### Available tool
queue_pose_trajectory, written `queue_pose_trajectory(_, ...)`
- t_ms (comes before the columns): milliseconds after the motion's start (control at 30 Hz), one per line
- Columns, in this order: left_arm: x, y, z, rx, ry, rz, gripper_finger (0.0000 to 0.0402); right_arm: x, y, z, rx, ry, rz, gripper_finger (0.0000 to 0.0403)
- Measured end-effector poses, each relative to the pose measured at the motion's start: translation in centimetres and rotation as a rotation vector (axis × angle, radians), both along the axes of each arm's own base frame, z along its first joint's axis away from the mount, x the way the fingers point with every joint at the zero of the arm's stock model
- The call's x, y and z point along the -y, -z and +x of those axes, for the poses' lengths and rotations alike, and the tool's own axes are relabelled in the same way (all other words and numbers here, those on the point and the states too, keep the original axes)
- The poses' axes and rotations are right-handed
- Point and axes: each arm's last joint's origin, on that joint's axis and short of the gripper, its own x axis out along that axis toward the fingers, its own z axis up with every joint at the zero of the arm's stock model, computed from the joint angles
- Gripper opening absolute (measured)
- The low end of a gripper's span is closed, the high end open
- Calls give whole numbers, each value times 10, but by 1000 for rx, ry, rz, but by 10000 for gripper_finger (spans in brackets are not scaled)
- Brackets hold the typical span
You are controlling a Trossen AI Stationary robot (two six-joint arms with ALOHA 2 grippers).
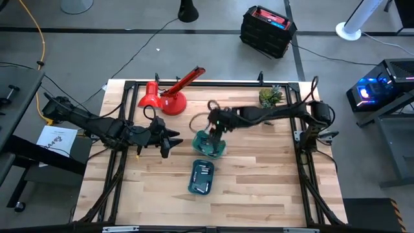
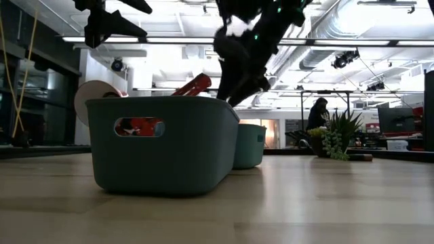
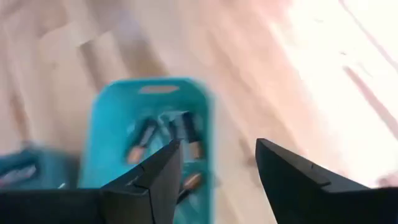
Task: Sort batteries
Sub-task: Put the black battery into the light blue bin
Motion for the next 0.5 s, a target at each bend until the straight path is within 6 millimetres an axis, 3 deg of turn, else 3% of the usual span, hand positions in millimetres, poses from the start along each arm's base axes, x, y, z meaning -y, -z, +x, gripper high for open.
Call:
queue_pose_trajectory(233,0,0,0,6,-9,-25,197,62,26,-6,-72,264,74,192)
queue_pose_trajectory(333,0,0,0,8,-14,-33,197,71,41,-4,-111,267,105,158)
queue_pose_trajectory(500,0,0,0,11,-21,-47,197,70,58,0,-171,163,68,67)
